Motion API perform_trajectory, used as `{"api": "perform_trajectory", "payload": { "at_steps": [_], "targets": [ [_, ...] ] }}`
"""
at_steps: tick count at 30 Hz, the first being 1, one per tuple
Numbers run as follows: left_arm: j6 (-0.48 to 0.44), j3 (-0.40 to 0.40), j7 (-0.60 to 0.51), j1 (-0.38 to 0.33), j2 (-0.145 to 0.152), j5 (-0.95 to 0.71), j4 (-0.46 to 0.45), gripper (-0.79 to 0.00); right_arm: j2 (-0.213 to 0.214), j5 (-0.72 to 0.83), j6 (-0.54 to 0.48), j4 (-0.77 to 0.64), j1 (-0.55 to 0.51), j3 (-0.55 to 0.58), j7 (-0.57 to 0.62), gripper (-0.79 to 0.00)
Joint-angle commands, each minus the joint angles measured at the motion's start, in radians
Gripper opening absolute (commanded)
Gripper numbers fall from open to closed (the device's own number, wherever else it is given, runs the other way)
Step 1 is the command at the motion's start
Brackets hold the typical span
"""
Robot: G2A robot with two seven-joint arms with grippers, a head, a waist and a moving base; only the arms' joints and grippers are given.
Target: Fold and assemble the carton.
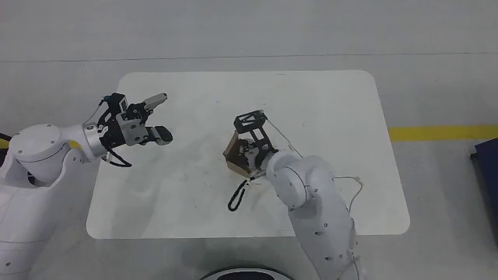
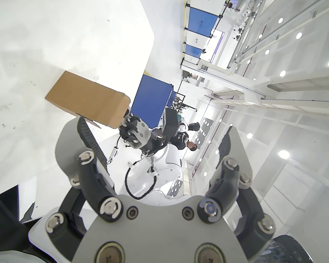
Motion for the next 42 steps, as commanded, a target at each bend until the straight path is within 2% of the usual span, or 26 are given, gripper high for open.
{"api": "perform_trajectory", "payload": {
  "at_steps": [1, 5, 8, 12, 23, 29, 33, 37, 42],
  "targets": [
    [0.000, 0.000, 0.000, 0.000, 0.000, 0.000, 0.000, 0.000, 0.004, 0.086, -0.012, -0.002, -0.023, 0.057, -0.061, -0.785],
    [0.000, 0.000, 0.000, 0.000, 0.000, 0.000, 0.000, 0.000, 0.007, 0.234, -0.013, 0.108, 0.015, 0.124, -0.130, -0.785],
    [0.000, 0.000, 0.000, 0.000, 0.000, 0.000, 0.000, 0.000, 0.010, 0.293, -0.019, 0.212, 0.079, 0.136, -0.102, -0.785],
    [0.000, 0.000, 0.000, 0.000, 0.000, 0.000, 0.000, 0.000, 0.015, 0.297, 0.004, 0.285, 0.130, 0.119, -0.049, -0.785],
    [0.000, 0.000, 0.000, 0.000, 0.000, 0.000, 0.000, 0.000, 0.029, 0.302, 0.023, 0.336, 0.173, 0.082, -0.012, -0.785],
    [0.000, 0.000, 0.000, 0.000, 0.000, 0.000, 0.000, 0.000, 0.043, 0.528, -0.121, 0.236, 0.083, 0.165, -0.122, -0.785],
    [0.000, 0.000, 0.000, 0.000, 0.000, 0.000, 0.000, 0.000, 0.055, 0.665, -0.150, 0.238, 0.034, 0.271, -0.194, -0.785],
    [0.000, 0.000, 0.000, 0.000, 0.000, 0.000, 0.000, 0.000, 0.069, 0.747, -0.157, 0.300, 0.040, 0.332, -0.162, -0.785],
    [0.000, 0.000, 0.000, 0.000, 0.000, 0.000, 0.000, 0.000, 0.081, 0.776, -0.166, 0.404, 0.118, 0.310, -0.102, -0.785]
  ]
}}
